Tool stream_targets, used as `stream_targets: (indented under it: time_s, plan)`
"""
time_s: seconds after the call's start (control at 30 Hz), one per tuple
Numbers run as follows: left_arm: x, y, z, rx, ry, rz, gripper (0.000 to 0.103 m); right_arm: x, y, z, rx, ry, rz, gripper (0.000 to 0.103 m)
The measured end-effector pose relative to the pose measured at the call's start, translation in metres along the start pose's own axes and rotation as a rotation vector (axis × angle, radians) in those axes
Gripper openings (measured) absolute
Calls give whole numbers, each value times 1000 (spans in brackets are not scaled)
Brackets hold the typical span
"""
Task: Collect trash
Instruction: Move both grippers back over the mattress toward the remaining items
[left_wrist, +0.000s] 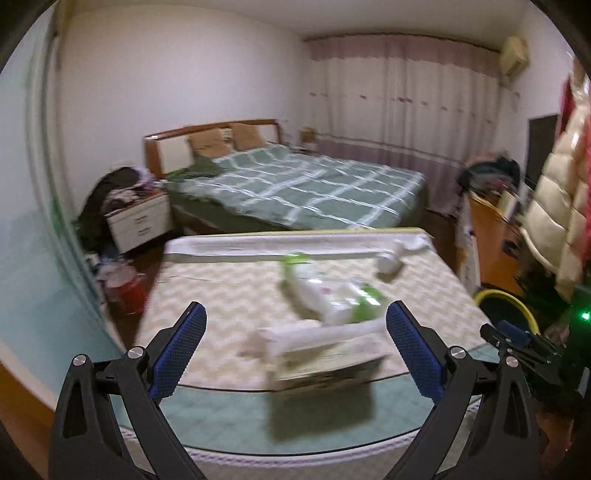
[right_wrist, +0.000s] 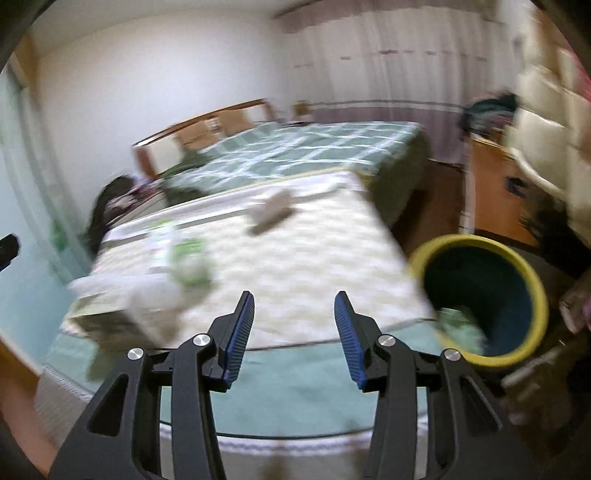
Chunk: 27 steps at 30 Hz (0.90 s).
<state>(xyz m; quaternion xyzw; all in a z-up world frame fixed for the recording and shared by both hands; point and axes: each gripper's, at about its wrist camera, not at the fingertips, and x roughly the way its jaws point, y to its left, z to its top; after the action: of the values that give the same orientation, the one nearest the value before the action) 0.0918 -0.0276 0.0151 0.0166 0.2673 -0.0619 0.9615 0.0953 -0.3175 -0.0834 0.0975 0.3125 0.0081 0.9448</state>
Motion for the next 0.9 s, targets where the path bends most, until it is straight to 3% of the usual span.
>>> stream_targets:
  time_s: [0.17, 0.37, 0.53, 0.6, 0.8, 0.9]
  plan:
    - [-11, 41, -8, -53, -11, 42, 96, 19, 60, 9, -73, 20, 110, 44]
    - [-12, 56, -15, -75, -1, 44, 96, 41, 96, 11, -111, 53, 144, 44]
    - [1, 56, -18, -91, 17, 33, 96, 50, 100, 1, -138, 106, 140, 44]
    - [5, 56, -19, -93, 24, 27, 96, 44, 100, -4, -150, 107, 138, 49]
    - [14, 53, -22, -94, 40, 10, 96, 28, 97, -19, -201, 161, 144, 50]
    - [13, 53, -22, -95, 38, 15, 96, 19, 92, -19, -182, 147, 156, 50]
